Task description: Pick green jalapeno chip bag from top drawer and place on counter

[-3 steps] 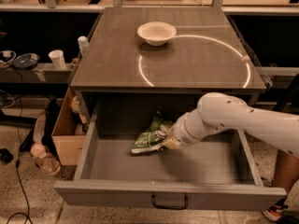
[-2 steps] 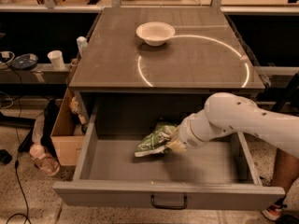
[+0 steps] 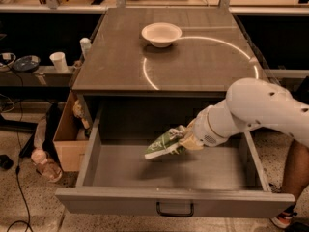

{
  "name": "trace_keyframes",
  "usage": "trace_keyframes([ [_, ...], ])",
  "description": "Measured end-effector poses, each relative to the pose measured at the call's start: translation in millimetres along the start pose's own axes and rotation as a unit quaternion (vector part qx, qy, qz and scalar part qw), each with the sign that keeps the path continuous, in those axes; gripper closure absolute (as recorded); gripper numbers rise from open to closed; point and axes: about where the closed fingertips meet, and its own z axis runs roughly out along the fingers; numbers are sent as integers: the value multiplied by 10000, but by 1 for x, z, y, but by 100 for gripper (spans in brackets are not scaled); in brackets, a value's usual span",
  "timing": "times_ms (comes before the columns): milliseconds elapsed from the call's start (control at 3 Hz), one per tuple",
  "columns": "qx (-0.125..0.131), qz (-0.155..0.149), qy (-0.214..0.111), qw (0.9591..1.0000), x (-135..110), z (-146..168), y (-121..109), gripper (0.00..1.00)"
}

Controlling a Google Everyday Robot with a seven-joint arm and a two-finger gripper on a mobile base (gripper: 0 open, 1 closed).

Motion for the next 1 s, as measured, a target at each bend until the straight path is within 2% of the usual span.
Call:
trace_keyframes([
  [333, -58, -315, 68, 9995, -25, -35, -9, 100],
  [667, -54, -503, 32, 9987, -54, -81, -13, 100],
  [1000, -54, -503, 32, 9987, -54, -81, -13, 100],
])
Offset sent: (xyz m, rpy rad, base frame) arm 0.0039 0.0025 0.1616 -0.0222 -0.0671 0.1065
